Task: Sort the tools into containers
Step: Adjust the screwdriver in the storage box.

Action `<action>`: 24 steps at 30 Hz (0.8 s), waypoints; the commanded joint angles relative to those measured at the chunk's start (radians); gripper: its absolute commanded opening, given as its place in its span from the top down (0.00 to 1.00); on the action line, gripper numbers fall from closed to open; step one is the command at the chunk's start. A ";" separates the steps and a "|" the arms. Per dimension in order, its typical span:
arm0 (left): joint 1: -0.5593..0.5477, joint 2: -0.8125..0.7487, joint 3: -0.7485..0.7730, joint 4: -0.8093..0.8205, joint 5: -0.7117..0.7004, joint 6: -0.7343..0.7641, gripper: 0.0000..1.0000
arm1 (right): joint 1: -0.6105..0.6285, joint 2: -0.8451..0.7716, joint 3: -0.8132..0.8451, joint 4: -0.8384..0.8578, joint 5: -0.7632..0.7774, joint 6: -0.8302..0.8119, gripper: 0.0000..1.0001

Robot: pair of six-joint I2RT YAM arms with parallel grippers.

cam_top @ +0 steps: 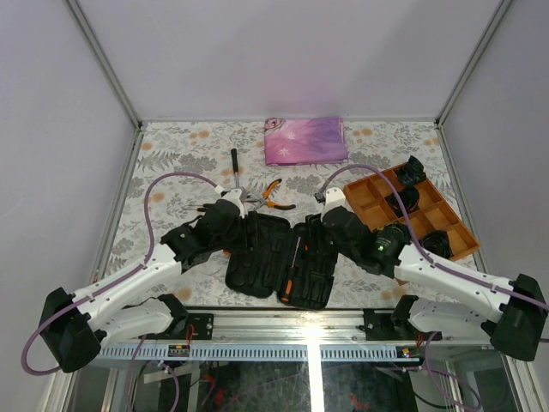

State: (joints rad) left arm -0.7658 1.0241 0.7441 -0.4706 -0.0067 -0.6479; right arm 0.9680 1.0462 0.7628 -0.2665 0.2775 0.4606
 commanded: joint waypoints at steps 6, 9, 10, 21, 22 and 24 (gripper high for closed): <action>-0.038 0.004 -0.025 0.056 -0.014 -0.039 0.38 | -0.107 0.174 0.041 -0.073 -0.077 0.394 0.51; -0.042 0.002 -0.036 0.062 -0.013 -0.051 0.38 | -0.113 0.223 0.036 -0.046 -0.119 0.410 0.53; -0.045 0.002 -0.039 0.065 -0.012 -0.054 0.38 | -0.114 0.238 0.037 -0.038 -0.133 0.411 0.54; -0.060 0.065 -0.111 0.145 -0.007 -0.078 0.40 | -0.123 0.411 0.072 -0.035 -0.150 0.410 0.60; -0.063 0.068 -0.121 0.150 -0.010 -0.082 0.40 | -0.124 0.420 0.070 -0.030 -0.147 0.411 0.61; -0.068 0.072 -0.143 0.163 -0.011 -0.091 0.40 | -0.127 0.439 0.067 -0.019 -0.135 0.411 0.63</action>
State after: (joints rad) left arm -0.8196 1.0908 0.6384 -0.3874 -0.0074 -0.7113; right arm 0.8543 1.4635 0.7879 -0.3016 0.1276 0.8570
